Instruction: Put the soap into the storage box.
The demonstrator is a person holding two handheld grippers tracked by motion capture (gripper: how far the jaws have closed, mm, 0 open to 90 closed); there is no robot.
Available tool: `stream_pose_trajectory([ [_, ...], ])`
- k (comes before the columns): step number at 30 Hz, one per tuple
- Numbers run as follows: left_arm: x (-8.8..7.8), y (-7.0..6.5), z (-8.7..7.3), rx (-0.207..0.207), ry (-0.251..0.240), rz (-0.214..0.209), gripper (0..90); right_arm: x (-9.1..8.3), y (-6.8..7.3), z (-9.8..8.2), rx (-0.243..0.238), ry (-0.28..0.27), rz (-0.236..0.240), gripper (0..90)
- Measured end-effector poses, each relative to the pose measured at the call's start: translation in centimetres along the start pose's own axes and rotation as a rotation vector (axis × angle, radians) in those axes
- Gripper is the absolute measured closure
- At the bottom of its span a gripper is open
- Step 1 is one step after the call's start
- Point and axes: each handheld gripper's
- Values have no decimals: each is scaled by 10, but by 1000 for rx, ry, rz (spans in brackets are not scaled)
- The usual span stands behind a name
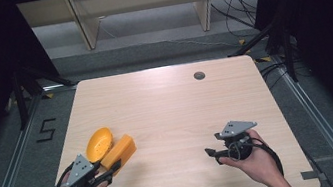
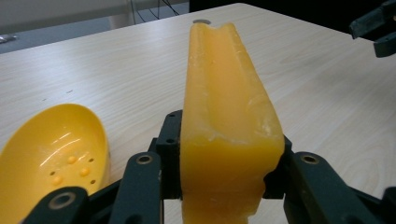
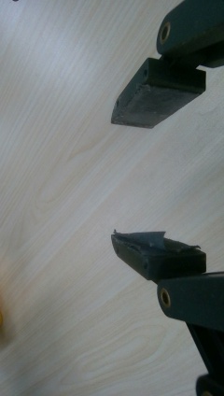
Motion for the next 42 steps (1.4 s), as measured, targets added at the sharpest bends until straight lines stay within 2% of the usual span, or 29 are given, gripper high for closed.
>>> stream_pose_trajectory([
  [1, -1, 1, 0, -10, -8, 17, 605, 1, -1, 0, -15, -11, 5, 366],
  [6, -2, 4, 0, -28, -32, 52, 605, 2, -1, -1, -27, -12, 3, 363],
  [8, -2, 4, 0, -34, -40, 72, 604, 2, 0, -1, -11, -2, -4, 361],
  [10, -3, 5, 1, -44, -45, 92, 605, 2, 0, -1, -12, 0, 9, 359],
  [16, -4, 9, 2, -65, -69, 117, 604, 2, -1, -2, -19, -3, 10, 357],
  [18, -4, 11, 3, -76, -73, 132, 604, 2, 0, -2, -1, 1, 5, 356],
  [25, -6, 18, 5, -94, -97, 178, 604, 0, 1, -2, 5, 0, -3, 355],
  [27, -6, 19, 6, -95, -97, 183, 604, 1, 0, -2, -7, -5, -1, 355],
  [31, -6, 24, 7, -109, -105, 230, 605, 1, -1, -3, -14, -6, 1, 354],
  [33, -6, 27, 7, -121, -111, 241, 605, 1, 0, -3, 2, -3, 1, 353],
  [40, -4, 34, 10, -150, -138, 294, 604, 2, 0, -3, 4, 3, -1, 349],
  [42, -2, 37, 11, -154, -140, 306, 604, 3, -1, -3, -15, 0, 12, 347],
])
Point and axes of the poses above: each handheld gripper's, and its own axes: x roughly forward along the jaws, z roughly out of its top, y roughly to its left, and after that the axes turned 11 degrees about -x, right-handed
